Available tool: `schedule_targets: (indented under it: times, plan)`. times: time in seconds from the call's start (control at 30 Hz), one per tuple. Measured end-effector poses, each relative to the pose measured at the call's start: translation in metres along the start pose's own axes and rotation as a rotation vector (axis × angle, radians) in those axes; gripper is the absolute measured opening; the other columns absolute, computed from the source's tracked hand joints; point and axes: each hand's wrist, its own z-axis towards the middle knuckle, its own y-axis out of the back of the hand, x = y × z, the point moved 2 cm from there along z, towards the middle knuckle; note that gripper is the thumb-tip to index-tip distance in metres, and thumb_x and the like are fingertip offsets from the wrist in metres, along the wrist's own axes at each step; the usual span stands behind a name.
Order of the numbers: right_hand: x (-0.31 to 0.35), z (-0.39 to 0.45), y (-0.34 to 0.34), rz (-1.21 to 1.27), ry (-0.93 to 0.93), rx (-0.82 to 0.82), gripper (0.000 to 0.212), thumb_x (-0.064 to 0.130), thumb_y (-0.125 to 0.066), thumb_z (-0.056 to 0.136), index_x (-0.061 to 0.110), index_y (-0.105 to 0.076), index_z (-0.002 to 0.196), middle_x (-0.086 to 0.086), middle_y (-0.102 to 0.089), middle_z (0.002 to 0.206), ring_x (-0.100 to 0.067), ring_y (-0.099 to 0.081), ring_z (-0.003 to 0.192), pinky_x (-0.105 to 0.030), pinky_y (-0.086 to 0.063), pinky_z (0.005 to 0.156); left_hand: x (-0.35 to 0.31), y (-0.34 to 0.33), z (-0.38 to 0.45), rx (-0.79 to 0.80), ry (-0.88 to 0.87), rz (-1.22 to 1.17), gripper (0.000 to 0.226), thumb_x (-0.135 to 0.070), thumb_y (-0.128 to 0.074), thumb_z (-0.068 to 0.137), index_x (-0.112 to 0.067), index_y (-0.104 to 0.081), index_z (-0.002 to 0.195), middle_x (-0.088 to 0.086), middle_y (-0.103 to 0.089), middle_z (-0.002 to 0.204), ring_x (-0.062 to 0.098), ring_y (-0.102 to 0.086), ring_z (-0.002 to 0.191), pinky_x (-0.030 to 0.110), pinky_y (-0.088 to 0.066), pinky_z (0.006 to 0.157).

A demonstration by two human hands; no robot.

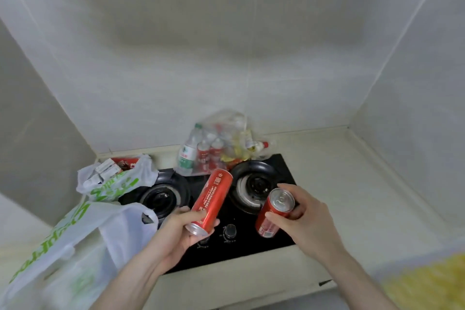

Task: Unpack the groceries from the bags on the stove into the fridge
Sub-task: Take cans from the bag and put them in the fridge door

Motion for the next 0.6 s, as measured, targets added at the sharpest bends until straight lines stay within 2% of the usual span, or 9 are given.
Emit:
schedule_targets:
  times: [0.1,0.17,0.27,0.37,0.5,0.6]
  plan:
    - [-0.022,-0.024,0.038,-0.008,-0.011,-0.065,0.056,0.031,-0.094,0.067,0.047,-0.067,0.114,0.025,-0.074,0.095,-0.003,-0.07,0.075,-0.013,-0.052,0.072,0.023,-0.042,-0.004,0.123,-0.021,0.205,0.092,-0.007,-0.083,0.045,0.002,-0.049,0.131,0.029,-0.07,0.119,0.041,-0.071,0.107,0.045,-0.056,0.085]
    - [-0.037,-0.044,0.065,-0.009,-0.042,-0.103,0.055,0.031,-0.094,0.066,0.048,-0.068,0.112,0.023,-0.075,0.093,-0.003,-0.069,0.073,-0.015,-0.052,0.072,0.04,-0.078,-0.012,0.232,-0.031,0.347,0.088,-0.009,-0.076,0.044,-0.003,-0.056,0.13,0.025,-0.073,0.114,0.042,-0.07,0.11,0.046,-0.052,0.09]
    - [-0.06,-0.078,0.104,0.007,-0.11,-0.144,0.055,0.033,-0.092,0.067,0.053,-0.066,0.111,0.016,-0.076,0.082,-0.006,-0.07,0.068,-0.02,-0.056,0.067,0.068,-0.134,-0.029,0.353,-0.049,0.557,0.066,-0.012,-0.072,0.053,-0.008,-0.068,0.119,0.023,-0.074,0.105,0.037,-0.071,0.106,0.039,-0.053,0.086]
    - [-0.083,-0.113,0.139,0.022,-0.159,-0.197,0.056,0.031,-0.092,0.067,0.053,-0.065,0.111,0.019,-0.075,0.082,-0.005,-0.068,0.064,-0.015,-0.054,0.061,0.1,-0.183,-0.043,0.386,-0.073,0.649,0.046,-0.016,-0.074,0.064,-0.013,-0.072,0.11,0.018,-0.076,0.101,0.03,-0.073,0.1,0.032,-0.055,0.084]
    - [-0.111,-0.158,0.183,0.042,-0.225,-0.285,0.058,0.028,-0.092,0.067,0.048,-0.065,0.114,0.028,-0.073,0.093,-0.003,-0.069,0.069,-0.015,-0.053,0.067,0.141,-0.241,-0.056,0.405,-0.152,0.715,0.048,-0.026,-0.087,0.067,-0.025,-0.074,0.113,0.006,-0.078,0.104,0.026,-0.075,0.099,0.027,-0.058,0.078]
    - [-0.129,-0.192,0.215,0.067,-0.291,-0.385,0.059,0.028,-0.091,0.065,0.047,-0.066,0.115,0.025,-0.074,0.099,-0.012,-0.072,0.076,-0.03,-0.06,0.077,0.162,-0.286,-0.065,0.486,-0.235,0.83,0.051,-0.013,-0.091,0.074,-0.025,-0.07,0.119,0.0,-0.078,0.103,0.018,-0.075,0.094,0.025,-0.059,0.077]
